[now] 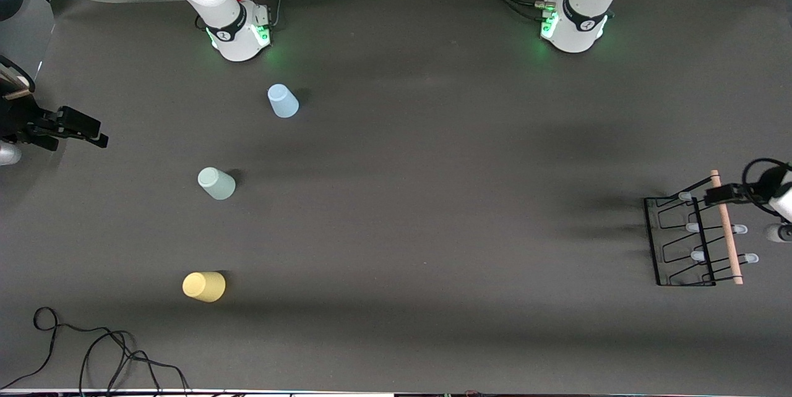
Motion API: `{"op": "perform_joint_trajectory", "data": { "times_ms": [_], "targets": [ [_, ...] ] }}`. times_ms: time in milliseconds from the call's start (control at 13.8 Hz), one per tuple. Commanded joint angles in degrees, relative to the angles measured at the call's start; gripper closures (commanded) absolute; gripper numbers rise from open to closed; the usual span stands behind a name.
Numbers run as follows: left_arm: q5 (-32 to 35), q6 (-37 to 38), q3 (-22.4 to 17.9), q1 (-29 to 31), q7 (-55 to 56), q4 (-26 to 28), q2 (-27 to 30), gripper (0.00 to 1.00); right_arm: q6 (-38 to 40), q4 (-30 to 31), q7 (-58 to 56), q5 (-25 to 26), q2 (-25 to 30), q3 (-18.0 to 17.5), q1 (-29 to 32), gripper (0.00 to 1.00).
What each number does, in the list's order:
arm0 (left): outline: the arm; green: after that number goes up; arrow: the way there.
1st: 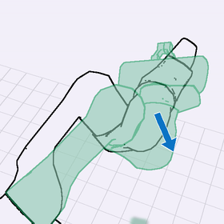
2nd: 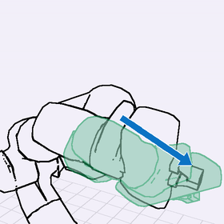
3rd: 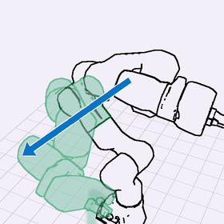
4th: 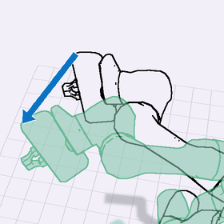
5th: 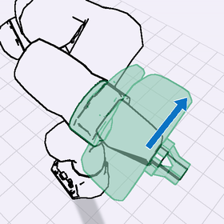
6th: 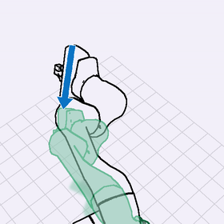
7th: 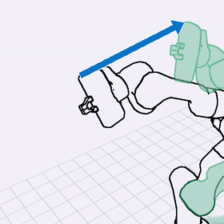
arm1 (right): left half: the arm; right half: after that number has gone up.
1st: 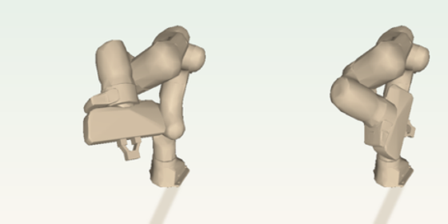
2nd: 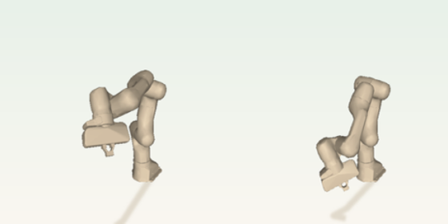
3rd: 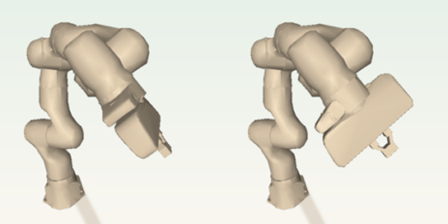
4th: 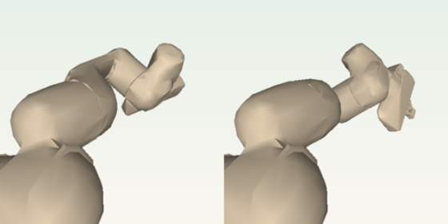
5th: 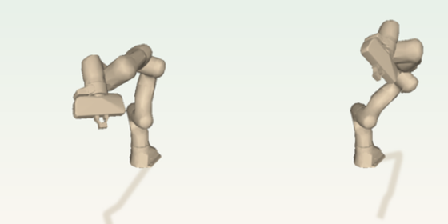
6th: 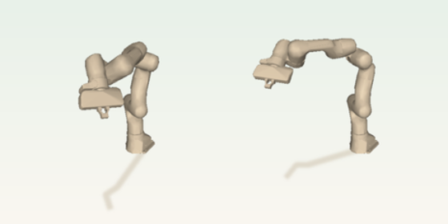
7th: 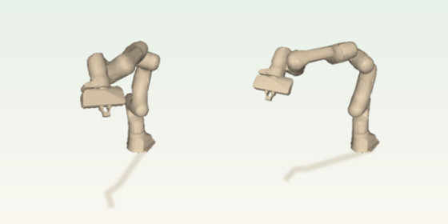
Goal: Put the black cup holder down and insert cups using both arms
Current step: 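Reach the left gripper to the wooden rod of the black rack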
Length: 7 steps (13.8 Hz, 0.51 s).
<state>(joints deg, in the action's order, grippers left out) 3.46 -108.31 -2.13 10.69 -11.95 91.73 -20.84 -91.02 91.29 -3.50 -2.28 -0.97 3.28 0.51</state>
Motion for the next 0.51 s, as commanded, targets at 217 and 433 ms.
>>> {"op": "perform_joint_trajectory", "data": {
  "times_ms": [217,433],
  "targets": [
    [3.92,-6.29,0.46,0.91,-3.33,-1.2,-8.94,0.21,0.93,-0.32,-1.06,0.35,0.53,0.06,0.54,0.0],
    [3.92,-6.3,0.46,1.96,-7.29,-1.38,-9.13,0.85,0.93,-0.41,-0.98,0.35,0.44,0.06,0.54,0.0]
  ]
}}
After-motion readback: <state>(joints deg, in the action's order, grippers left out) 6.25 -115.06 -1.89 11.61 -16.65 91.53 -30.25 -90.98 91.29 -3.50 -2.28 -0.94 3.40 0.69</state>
